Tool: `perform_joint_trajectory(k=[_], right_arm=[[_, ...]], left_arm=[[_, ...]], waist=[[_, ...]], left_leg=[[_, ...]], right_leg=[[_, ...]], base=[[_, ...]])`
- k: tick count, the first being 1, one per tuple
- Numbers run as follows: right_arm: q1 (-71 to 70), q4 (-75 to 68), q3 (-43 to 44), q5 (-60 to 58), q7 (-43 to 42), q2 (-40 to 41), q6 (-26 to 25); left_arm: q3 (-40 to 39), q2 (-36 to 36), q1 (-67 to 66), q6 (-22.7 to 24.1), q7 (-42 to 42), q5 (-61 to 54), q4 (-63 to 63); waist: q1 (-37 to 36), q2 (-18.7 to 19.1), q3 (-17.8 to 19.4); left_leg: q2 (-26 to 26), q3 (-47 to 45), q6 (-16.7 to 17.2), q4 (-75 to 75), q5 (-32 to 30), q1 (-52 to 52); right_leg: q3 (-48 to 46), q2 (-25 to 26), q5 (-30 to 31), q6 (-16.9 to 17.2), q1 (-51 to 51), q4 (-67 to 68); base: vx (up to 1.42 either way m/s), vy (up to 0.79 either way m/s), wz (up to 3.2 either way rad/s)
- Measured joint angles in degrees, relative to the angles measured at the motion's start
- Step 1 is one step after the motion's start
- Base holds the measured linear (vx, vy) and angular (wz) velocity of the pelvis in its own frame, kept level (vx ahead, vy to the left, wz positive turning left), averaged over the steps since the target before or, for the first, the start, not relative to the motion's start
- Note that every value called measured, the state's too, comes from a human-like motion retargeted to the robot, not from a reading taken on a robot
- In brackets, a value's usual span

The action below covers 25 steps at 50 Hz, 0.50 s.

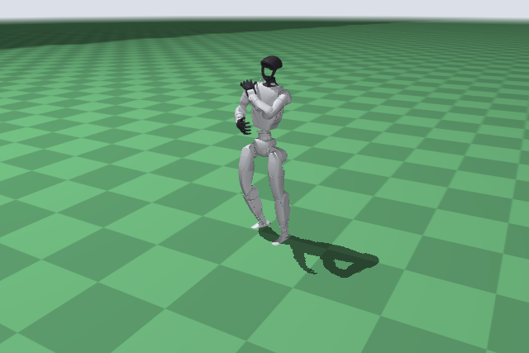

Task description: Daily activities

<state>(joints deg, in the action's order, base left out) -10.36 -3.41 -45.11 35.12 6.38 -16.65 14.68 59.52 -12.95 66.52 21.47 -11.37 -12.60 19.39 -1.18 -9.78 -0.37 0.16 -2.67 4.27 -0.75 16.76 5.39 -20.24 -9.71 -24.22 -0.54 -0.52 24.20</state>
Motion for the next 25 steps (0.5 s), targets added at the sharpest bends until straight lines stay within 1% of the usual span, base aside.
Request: perform_joint_trajectory(k=[9,17,25], right_arm=[[-1.0,4.3,-0.7,9.1,3.7,-0.9,-3.8],[-4.6,7.5,-3.8,15.1,5.0,2.6,-6.9],[-8.7,9.2,-6.9,18.6,7.7,5.4,-10.2]], left_arm=[[1.1,4.0,1.2,-3.3,-4.8,-4.9,-3.4],[1.7,6.4,0.1,-5.7,-6.3,-7.7,-4.9],[2.7,7.0,-1.9,-7.9,-8.7,-8.7,-5.9]], waist=[[-0.9,0.4,1.9],[-0.7,1.2,3.6],[-0.1,1.5,4.8]], left_leg=[[0.0,0.2,0.1,-0.2,0.2,0.4],[0.2,0.0,0.3,0.4,-0.2,0.8],[0.4,0.0,0.5,1.7,-1.1,1.3]], right_leg=[[0.1,0.1,1.4,0.2,-1.0,-0.7],[0.2,0.0,2.4,0.2,-1.2,-0.7],[0.2,-0.2,3.2,0.3,-1.1,-0.5]], base=[[0.00,0.00,0.00],[0.00,0.00,0.00],[0.00,0.00,0.00]])
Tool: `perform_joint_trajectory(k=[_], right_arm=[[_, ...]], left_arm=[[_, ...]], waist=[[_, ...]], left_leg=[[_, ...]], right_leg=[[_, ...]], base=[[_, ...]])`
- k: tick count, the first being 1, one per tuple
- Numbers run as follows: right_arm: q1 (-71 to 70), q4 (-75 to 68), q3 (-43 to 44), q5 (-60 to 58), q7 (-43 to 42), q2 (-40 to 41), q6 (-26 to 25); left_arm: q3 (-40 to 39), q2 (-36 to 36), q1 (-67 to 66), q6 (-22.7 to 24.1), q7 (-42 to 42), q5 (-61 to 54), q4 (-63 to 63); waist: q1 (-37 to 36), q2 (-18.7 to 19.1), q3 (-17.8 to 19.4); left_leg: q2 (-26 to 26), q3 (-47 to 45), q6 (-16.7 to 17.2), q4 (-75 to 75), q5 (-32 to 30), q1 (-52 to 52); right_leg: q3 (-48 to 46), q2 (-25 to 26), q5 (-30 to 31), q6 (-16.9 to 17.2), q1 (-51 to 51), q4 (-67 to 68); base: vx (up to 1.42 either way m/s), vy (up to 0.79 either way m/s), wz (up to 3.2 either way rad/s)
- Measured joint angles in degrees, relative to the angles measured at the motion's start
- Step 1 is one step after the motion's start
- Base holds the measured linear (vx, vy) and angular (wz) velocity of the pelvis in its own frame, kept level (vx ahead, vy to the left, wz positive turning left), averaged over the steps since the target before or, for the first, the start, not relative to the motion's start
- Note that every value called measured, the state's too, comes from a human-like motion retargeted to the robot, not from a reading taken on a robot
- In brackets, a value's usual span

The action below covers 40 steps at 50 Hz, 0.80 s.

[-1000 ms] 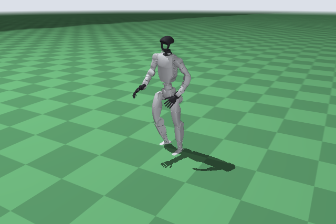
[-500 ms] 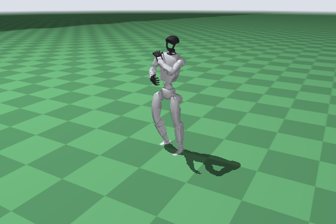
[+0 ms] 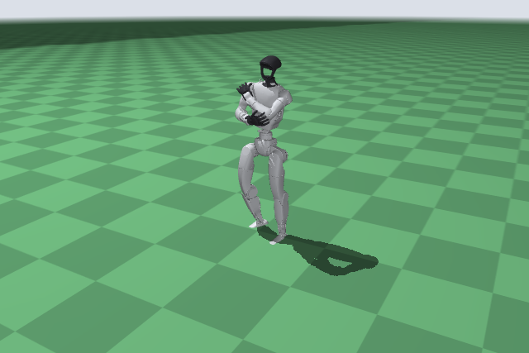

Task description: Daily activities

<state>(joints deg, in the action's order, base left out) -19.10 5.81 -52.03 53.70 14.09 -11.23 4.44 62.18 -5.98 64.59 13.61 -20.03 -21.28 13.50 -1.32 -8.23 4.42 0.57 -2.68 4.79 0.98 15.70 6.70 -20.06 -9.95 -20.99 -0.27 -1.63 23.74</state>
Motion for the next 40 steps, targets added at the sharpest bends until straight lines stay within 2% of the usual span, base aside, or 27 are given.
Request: perform_joint_trajectory(k=[12,34,40], right_arm=[[-3.0,0.5,-1.7,0.5,5.4,0.8,-4.4],[-4.6,4.1,-1.2,-4.6,14.6,0.6,-9.5],[-5.6,5.2,-0.2,-7.1,18.8,1.7,-10.7]], left_arm=[[-0.8,1.1,-2.1,-2.8,-4.3,1.0,-0.8],[-2.7,2.7,-5.8,-4.9,-8.4,5.9,0.4],[-1.7,0.4,-7.3,-5.2,-11.5,7.6,1.1]], waist=[[0.3,0.5,1.2],[0.2,1.3,3.0],[0.1,1.9,3.1]], left_leg=[[0.3,0.3,0.3,1.5,-1.0,0.3],[0.6,0.9,0.4,1.5,-1.4,-1.1],[0.7,1.4,0.2,1.5,-1.3,-0.8]], right_leg=[[-0.4,-0.3,0.7,-0.1,0.1,0.2],[-1.2,-0.9,1.2,-0.5,1.5,1.6],[-1.5,-1.1,1.0,-0.8,1.2,1.9]], base=[[0.00,0.00,0.00],[0.00,0.00,0.00],[0.00,0.00,0.00]])
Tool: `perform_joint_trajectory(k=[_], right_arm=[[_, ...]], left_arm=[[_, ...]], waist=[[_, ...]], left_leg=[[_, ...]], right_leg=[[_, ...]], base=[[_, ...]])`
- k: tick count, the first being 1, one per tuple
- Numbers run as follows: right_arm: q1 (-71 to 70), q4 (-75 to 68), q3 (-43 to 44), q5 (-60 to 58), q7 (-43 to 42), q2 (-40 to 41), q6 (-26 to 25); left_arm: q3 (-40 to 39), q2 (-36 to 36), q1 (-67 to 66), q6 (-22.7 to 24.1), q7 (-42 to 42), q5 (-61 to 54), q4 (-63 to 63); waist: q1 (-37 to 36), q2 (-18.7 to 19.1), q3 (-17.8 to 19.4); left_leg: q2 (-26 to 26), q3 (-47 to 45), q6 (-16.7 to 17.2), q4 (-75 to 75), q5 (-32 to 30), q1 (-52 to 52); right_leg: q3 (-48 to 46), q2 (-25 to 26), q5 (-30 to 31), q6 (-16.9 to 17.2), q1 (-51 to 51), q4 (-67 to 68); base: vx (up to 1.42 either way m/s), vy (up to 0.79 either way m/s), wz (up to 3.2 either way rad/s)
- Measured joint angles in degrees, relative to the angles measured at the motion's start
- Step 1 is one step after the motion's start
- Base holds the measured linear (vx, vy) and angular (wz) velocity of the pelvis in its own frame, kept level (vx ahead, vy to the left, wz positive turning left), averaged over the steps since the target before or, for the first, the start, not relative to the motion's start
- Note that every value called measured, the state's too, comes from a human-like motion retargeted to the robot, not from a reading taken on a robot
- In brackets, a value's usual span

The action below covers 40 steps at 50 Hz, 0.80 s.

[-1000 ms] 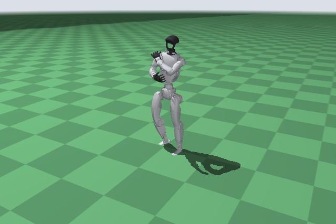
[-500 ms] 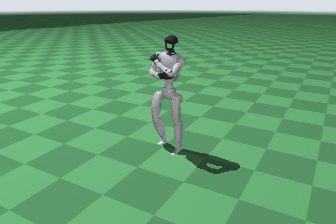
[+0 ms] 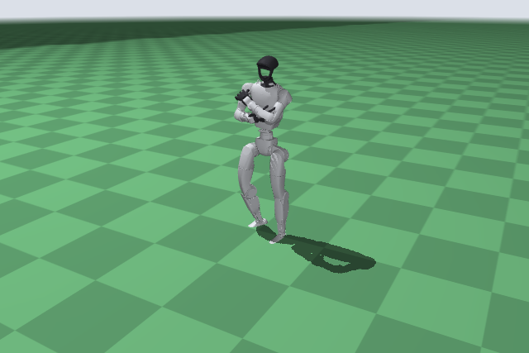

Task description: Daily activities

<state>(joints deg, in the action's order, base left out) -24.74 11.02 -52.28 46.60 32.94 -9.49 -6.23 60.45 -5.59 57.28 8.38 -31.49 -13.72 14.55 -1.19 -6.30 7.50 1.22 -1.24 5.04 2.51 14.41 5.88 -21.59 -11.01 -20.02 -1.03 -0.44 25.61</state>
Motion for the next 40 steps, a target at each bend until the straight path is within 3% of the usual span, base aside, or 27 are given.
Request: perform_joint_trajectory(k=[4,8,14,20,28,40], right_arm=[[-0.8,0.5,4.3,-1.6,2.0,1.0,0.2],[1.2,-0.5,10.4,-3.1,3.0,-1.1,1.1],[8.2,-4.1,20.2,-6.5,2.1,-6.5,3.2],[12.8,-7.3,25.5,-9.4,1.0,-9.9,4.9],[14.7,-7.1,28.3,-13.4,1.5,-10.9,5.7],[14.7,-7.1,30.0,-20.1,1.4,-11.6,5.2]], left_arm=[[-1.7,-6.7,-0.6,1.1,-0.4,1.5,1.8],[-9.2,-10.8,1.7,3.7,3.6,4.3,5.9],[-30.5,-16.7,9.3,7.6,21.7,14.2,10.0],[-44.6,-19.9,20.6,5.5,36.7,24.7,7.7],[-48.9,-23.6,30.2,2.2,42.5,29.6,1.7],[-47.8,-27.8,34.9,0.0,43.7,30.8,-0.7]], waist=[[-0.5,0.2,-0.3],[-1.4,0.1,-0.5],[-2.9,0.8,-1.5],[-3.4,2.8,-2.4],[-4.1,4.4,-2.4],[-5.1,5.4,-1.2]], left_leg=[[0.0,0.4,-0.1,0.0,0.2,0.3],[0.0,0.7,0.0,0.0,0.3,0.6],[0.0,1.2,1.3,0.2,0.4,0.6],[-0.4,2.1,2.2,0.3,0.8,0.7],[-0.9,3.0,2.1,0.3,1.1,1.4],[-1.3,3.8,2.1,0.2,1.2,1.9]], right_leg=[[-0.4,-0.1,-0.3,-0.1,-0.4,0.4],[-0.9,-0.3,-0.4,-0.2,-0.8,0.8],[-2.0,-0.1,-0.4,-0.7,-1.8,0.1],[-2.8,0.6,-0.4,-0.7,-3.3,-1.8],[-3.6,1.6,-0.1,-0.5,-5.2,-3.5],[-4.5,2.1,-0.2,-0.2,-6.5,-4.3]], base=[[0.00,0.00,0.00],[0.00,0.00,0.00],[0.05,-0.03,0.22],[0.02,-0.01,0.10],[0.00,0.00,0.00],[0.00,0.00,0.00]])
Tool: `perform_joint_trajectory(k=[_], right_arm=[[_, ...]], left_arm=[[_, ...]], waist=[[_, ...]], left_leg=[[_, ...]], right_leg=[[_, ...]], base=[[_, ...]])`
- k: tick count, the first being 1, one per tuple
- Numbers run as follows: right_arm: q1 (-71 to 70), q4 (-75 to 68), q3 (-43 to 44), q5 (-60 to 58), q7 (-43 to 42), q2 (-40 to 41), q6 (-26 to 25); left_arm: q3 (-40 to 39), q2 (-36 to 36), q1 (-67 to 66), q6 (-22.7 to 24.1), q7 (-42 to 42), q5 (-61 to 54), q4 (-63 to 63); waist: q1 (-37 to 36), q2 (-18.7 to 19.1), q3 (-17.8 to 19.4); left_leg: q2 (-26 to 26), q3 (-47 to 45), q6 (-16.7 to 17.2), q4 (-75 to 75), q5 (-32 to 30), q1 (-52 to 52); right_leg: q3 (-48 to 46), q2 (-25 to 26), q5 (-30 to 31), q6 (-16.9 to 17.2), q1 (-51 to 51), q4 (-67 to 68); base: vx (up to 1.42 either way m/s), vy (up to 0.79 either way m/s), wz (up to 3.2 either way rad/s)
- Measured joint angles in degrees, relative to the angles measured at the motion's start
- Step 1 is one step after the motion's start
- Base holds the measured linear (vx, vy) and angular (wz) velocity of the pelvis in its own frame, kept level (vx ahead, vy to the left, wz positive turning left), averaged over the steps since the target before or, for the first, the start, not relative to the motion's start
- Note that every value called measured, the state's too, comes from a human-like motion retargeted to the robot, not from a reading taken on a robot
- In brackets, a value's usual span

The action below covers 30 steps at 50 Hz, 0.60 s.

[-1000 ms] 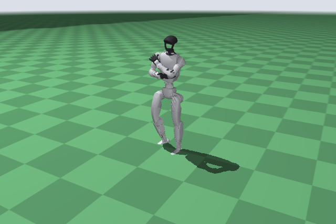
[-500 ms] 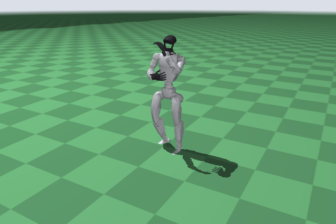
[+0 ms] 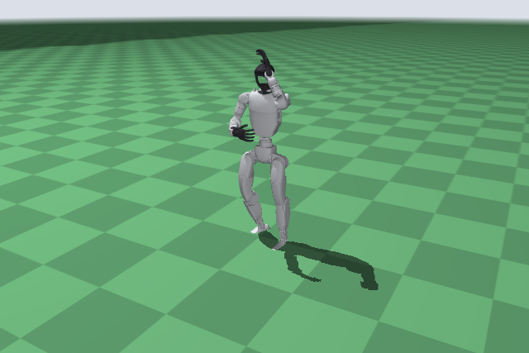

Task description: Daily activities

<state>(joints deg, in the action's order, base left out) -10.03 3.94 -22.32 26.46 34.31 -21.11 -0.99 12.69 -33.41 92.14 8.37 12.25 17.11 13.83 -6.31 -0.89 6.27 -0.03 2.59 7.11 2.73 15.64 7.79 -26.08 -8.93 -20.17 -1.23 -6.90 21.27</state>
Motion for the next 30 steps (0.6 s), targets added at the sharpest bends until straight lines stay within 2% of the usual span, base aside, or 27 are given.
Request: perform_joint_trajectory(k=[8,15,22,26,30], right_arm=[[0.0,0.3,0.7,-4.1,0.6,-1.3,-0.6],[0.1,1.8,1.3,-7.1,2.0,-4.6,-1.7],[0.1,4.9,3.4,-15.3,3.1,-8.8,-2.7],[-0.3,6.2,7.4,-22.5,1.4,-9.0,-2.8],[-1.2,4.9,12.5,-28.7,-2.4,-8.2,-2.8]], left_arm=[[1.1,-5.1,-0.1,-1.7,-1.6,1.2,-1.0],[0.7,-10.3,-9.5,-5.2,-2.6,0.5,-11.5],[5.0,-13.4,-34.1,-8.8,-14.9,-1.2,-31.1],[5.2,-10.3,-50.5,-9.9,-21.9,1.6,-39.8],[3.2,-5.8,-64.1,-9.2,-25.8,4.3,-42.9]], waist=[[-0.4,-0.4,1.0],[-0.5,-1.5,2.5],[-0.3,-2.7,4.0],[0.3,-3.1,4.4],[0.3,-2.8,4.2]], left_leg=[[0.0,0.3,0.1,0.0,0.0,-0.4],[0.5,0.7,0.0,-0.1,-0.4,-1.3],[1.2,1.7,-1.7,-0.2,-0.7,-2.5],[1.5,2.0,-2.6,-0.2,-0.7,-3.0],[1.7,2.1,-2.8,-0.2,-0.7,-3.7]], right_leg=[[-0.4,0.1,0.1,0.1,0.1,-0.2],[-0.1,-0.2,0.6,0.3,0.9,-0.6],[0.8,-0.7,1.4,0.3,2.1,-1.0],[0.9,-1.0,1.8,0.4,2.7,-1.1],[0.3,-1.1,2.1,0.8,3.0,-1.6]], base=[[0.00,0.00,0.00],[0.00,0.00,0.00],[0.00,0.00,0.00],[0.00,0.00,0.00],[0.00,0.00,0.00]])
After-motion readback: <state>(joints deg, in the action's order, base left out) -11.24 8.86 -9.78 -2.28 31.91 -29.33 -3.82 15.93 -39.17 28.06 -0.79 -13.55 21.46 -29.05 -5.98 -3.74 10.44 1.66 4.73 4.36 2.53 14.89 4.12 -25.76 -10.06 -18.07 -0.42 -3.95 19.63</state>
